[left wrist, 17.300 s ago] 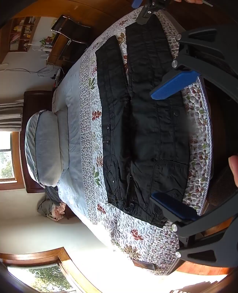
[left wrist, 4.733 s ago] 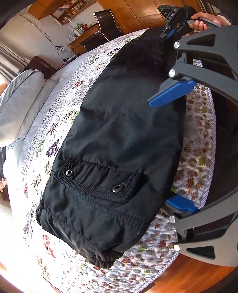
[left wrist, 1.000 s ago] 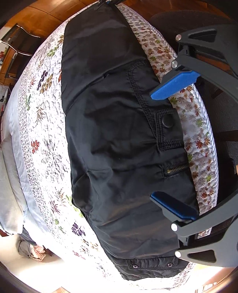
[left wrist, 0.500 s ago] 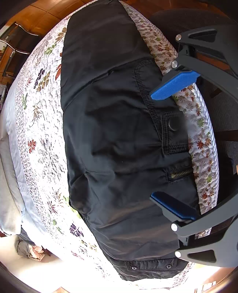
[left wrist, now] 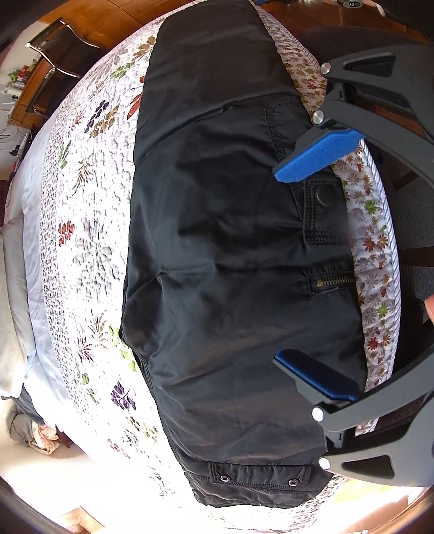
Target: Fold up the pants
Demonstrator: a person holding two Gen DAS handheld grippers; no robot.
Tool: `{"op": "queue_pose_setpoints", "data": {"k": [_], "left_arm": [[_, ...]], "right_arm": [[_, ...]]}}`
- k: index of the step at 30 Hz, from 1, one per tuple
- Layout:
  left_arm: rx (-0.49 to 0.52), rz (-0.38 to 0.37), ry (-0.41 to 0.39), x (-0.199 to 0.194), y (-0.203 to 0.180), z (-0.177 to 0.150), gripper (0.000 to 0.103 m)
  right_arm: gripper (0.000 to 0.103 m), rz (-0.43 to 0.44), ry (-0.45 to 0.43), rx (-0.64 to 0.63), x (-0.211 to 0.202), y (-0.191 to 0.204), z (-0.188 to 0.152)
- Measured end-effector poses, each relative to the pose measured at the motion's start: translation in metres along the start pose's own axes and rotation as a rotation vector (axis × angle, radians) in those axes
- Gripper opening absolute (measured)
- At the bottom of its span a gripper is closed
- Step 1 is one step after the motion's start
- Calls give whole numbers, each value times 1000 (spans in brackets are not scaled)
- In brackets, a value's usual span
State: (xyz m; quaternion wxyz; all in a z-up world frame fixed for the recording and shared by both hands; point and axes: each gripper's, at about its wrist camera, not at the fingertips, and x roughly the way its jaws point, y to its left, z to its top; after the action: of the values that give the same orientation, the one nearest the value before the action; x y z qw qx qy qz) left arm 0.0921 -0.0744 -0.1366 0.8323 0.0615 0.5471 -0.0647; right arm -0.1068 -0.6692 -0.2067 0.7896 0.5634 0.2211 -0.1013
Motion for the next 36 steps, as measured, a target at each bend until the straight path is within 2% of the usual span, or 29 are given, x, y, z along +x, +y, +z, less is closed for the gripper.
{"op": "queue_pose_setpoints", "data": {"k": [3, 8, 11, 13, 16, 21, 23, 24, 25, 28, 33, 36], "left_arm": [[-20, -1, 5, 0, 6, -1, 100], [-30, 0, 5, 0, 10, -1, 100], [-25, 6, 9, 1, 10, -1, 100], [-25, 6, 11, 1, 10, -1, 100], [-33, 2, 19, 4, 12, -1, 100], [-57, -5, 36, 9, 19, -1, 100], [-61, 2, 38, 10, 20, -2, 100], [-63, 6, 38, 10, 22, -2, 100], [-66, 9, 37, 10, 24, -3, 100], [-78, 16, 38, 11, 30, -3, 100], [-102, 14, 38, 12, 40, -4, 100], [-107, 19, 37, 12, 45, -6, 100]], "right_arm": [[66, 43, -10, 15, 4, -6, 1], [66, 69, -14, 5, 22, -6, 6], [67, 113, -18, 20, 34, -2, 12], [71, 141, -20, 20, 41, 3, 16], [73, 218, -20, 53, 50, 5, 23], [72, 169, 6, 46, 69, 9, 28], [60, 154, 5, 29, 72, 15, 30], [45, 138, 3, 12, 73, 17, 31], [35, 103, 7, -8, 75, 20, 33], [26, 61, 5, -35, 75, 28, 31], [21, 77, -28, -75, 70, 53, 35], [19, 68, -46, -149, 67, 82, 36]]}}
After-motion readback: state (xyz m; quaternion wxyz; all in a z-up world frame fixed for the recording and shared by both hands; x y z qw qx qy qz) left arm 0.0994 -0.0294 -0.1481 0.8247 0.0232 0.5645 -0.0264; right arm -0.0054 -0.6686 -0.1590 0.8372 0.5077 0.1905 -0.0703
